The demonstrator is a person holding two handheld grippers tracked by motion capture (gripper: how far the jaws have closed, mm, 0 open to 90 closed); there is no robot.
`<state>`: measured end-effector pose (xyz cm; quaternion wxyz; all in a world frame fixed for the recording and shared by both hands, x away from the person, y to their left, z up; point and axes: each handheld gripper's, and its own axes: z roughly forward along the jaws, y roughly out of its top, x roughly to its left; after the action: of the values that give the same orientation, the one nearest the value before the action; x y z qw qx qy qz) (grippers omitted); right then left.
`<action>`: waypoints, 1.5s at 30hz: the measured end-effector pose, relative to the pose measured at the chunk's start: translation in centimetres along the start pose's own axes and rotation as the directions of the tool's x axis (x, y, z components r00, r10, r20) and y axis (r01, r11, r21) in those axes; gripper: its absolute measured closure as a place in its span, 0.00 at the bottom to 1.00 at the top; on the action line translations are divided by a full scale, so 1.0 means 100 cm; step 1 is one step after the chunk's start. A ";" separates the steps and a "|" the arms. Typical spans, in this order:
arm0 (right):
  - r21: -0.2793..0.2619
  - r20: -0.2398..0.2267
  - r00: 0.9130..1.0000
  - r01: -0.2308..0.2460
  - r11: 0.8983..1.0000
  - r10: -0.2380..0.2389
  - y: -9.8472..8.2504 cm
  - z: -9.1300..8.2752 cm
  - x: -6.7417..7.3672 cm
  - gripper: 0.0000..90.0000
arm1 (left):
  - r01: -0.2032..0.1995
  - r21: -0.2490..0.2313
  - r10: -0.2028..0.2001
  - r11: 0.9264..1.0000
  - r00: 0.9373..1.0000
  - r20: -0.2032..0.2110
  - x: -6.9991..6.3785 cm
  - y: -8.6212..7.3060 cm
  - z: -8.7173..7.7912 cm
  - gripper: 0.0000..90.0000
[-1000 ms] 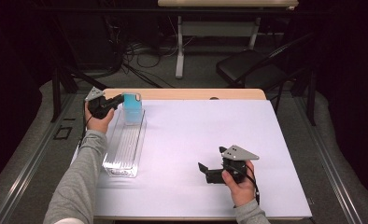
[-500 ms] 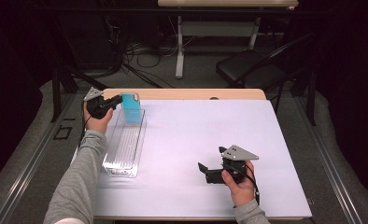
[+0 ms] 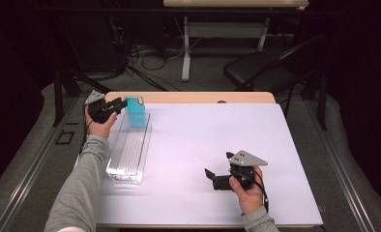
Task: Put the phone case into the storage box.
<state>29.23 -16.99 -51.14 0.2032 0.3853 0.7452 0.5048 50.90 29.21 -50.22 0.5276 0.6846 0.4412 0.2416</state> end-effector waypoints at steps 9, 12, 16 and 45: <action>-0.003 -0.005 1.000 -0.001 1.000 0.001 0.000 0.000 0.001 0.03 | -0.005 -0.001 0.005 1.000 1.000 -0.007 -0.002 0.002 -0.002 0.58; 0.001 -0.005 1.000 -0.001 1.000 0.001 0.000 0.000 0.000 0.04 | -0.003 0.002 0.003 1.000 1.000 -0.007 -0.003 0.002 -0.003 0.57; -0.003 -0.007 1.000 -0.001 1.000 0.001 0.000 0.000 0.001 0.04 | -0.007 0.008 0.007 1.000 1.000 -0.012 -0.003 0.003 -0.003 0.56; -0.013 -0.022 1.000 0.007 1.000 -0.008 0.002 -0.005 -0.011 0.04 | -0.077 0.039 0.078 0.996 0.997 -0.026 -0.025 0.010 -0.040 0.37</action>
<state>29.60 -18.11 -50.82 0.1995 0.3756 0.7456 0.5131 46.78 29.02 -47.63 0.4987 0.7076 0.4259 0.2631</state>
